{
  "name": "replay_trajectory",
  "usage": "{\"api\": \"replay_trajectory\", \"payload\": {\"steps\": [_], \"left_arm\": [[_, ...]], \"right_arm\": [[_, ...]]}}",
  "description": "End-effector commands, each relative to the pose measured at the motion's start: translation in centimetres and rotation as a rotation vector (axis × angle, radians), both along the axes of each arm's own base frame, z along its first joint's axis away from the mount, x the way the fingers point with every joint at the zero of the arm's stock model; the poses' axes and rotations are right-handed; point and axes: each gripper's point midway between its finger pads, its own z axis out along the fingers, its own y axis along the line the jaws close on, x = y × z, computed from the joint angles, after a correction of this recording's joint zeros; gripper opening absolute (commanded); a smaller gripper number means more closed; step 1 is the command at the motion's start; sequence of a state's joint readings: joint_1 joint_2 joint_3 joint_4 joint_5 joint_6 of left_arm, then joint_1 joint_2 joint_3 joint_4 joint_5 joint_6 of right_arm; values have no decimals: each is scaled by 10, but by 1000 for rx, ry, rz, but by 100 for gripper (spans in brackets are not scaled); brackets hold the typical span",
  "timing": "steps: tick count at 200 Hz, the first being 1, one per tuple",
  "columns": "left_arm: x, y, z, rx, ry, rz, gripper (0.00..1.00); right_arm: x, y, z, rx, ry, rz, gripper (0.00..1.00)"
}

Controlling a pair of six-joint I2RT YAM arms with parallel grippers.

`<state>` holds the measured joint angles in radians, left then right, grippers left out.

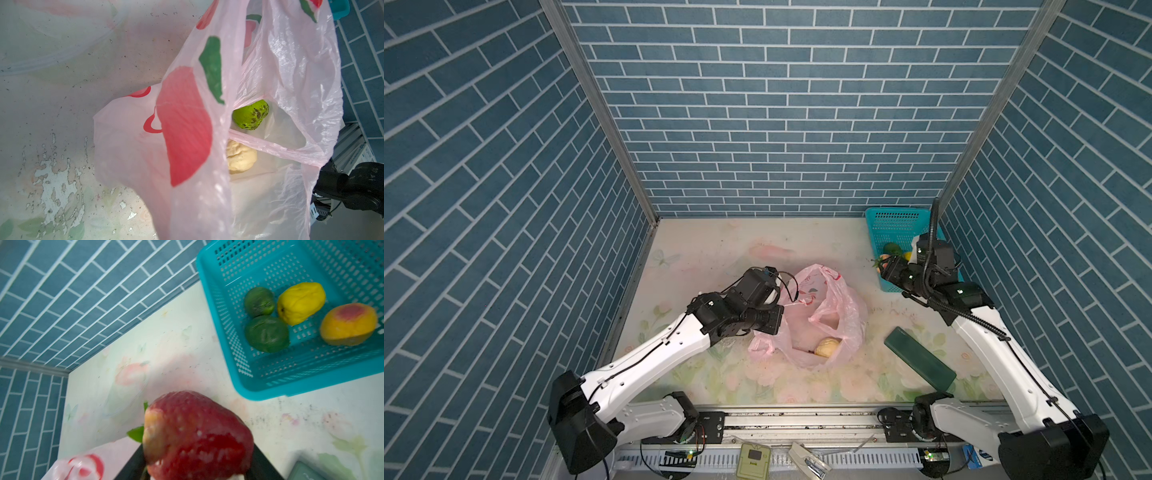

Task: Untie the knot of the plastic bag and take out the fruit
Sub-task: 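Carry the strawberry to the teal basket and open the right gripper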

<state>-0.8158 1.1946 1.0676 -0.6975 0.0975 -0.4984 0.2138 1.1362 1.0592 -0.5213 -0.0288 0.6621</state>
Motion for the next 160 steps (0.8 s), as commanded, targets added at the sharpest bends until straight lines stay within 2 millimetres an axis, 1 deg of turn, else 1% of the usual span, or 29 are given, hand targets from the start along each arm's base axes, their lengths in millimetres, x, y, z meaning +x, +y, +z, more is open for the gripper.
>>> {"api": "replay_trajectory", "payload": {"steps": [1,7,12,35,53,72,85,101,125,148,160], "left_arm": [[6,-2,9,-13,-20,9,0],[6,-2,9,-13,-19,9,0],[6,-3,9,-14,-20,11,0],[8,-4,9,-12,-19,16,0],[10,-5,9,-16,-18,21,0],[11,-6,9,-19,-16,28,0],[12,-7,10,-23,-19,33,0],[13,-7,10,-24,-20,38,0],[14,-7,9,-21,-16,44,0],[13,-7,6,-14,-6,44,0],[13,-8,6,-13,-2,44,0]], "right_arm": [[30,-21,9,-1,-38,1,50],[41,-33,4,2,-33,-26,50],[47,-39,2,2,-37,-39,50],[80,-72,-16,-10,-19,-112,50],[104,-92,-32,-19,4,-147,50],[123,-112,-48,-23,39,-181,49],[132,-124,-60,-25,63,-200,49],[141,-136,-71,-22,81,-218,49],[158,-147,-78,-14,78,-225,49],[177,-152,-82,-14,82,-225,52],[186,-153,-88,-10,98,-222,53]]}}
